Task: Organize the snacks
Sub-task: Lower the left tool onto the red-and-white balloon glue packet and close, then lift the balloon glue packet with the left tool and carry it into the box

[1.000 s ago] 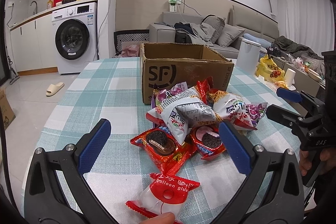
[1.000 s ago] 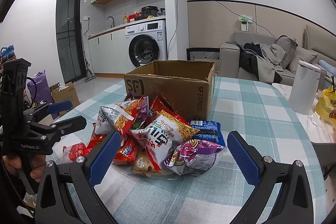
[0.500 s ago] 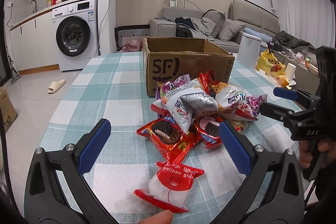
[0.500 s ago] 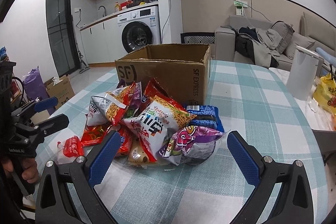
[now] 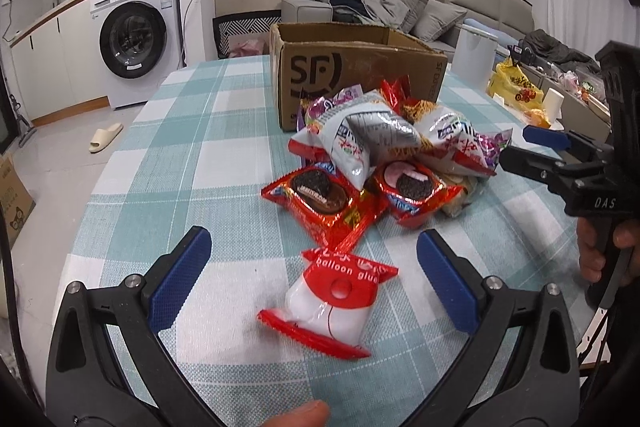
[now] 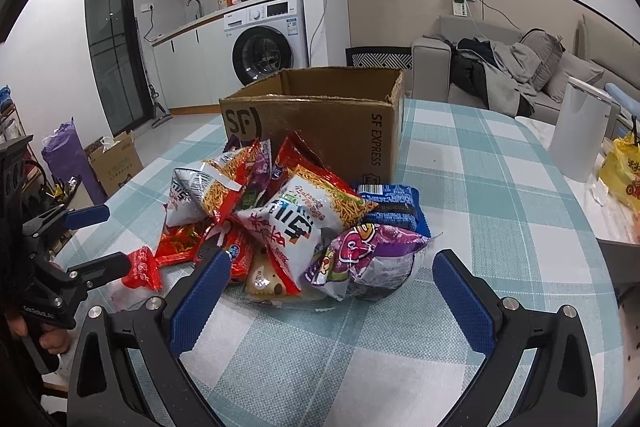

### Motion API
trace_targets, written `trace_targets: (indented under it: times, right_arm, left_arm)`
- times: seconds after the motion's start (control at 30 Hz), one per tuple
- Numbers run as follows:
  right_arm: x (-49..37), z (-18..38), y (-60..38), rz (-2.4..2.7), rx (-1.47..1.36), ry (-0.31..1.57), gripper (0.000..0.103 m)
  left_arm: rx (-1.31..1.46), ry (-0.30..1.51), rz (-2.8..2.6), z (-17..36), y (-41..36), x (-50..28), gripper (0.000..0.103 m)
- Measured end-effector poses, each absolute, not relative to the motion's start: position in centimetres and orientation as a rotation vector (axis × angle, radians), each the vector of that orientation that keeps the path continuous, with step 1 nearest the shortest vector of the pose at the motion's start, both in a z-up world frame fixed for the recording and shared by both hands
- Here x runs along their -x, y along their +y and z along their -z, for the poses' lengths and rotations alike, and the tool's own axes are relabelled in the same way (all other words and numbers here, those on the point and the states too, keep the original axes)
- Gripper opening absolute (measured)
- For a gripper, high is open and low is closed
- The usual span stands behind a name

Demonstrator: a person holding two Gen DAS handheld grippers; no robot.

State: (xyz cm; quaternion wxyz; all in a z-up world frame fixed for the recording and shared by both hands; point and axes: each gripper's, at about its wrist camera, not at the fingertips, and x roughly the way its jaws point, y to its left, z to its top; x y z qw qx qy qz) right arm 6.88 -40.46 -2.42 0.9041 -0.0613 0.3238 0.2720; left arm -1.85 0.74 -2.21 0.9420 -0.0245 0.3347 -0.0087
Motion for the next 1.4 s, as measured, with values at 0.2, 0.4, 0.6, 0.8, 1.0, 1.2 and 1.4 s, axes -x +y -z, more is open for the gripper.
trace_targets:
  times: [0.2,0.4,0.6,0.8,1.0,1.2,1.4]
  right_arm:
    - [-8.1,3.1,-40.9,-0.533,0.119,0.735,0.103]
    - [-9.3,3.2,-42.5,-0.48,0.076,0.776,0.103]
    - [-10.5,3.6,-43.1,-0.446,0.056,0.809,0.102]
    - [-11.2,4.4,-42.8,-0.437,0.057,0.838,0.1]
    - [-11.9,5.0,-42.3,-0.448,0.033,0.866,0.099]
    - [-12.7,5.5,-42.2,-0.485,-0.014,0.902,0.089]
    - [-13.0,6.1,-42.1,-0.533,-0.06,0.934,0.076]
  left_arm:
    - [0.02,0.736,0.022,2.9,0.3,1.5,0.102]
    - [0.025,0.767,0.04,3.4,0.3,1.1,0.096]
    - [0.029,0.803,0.067,4.0,0.2,0.5,0.082]
    - [0.023,0.82,0.106,4.3,-0.2,0.5,0.07]
    - [0.022,0.831,0.124,4.5,-0.5,0.6,0.062]
    - [0.028,0.848,0.137,4.8,-0.5,0.4,0.046]
    - [0.037,0.841,0.145,4.7,-0.5,0.6,0.042]
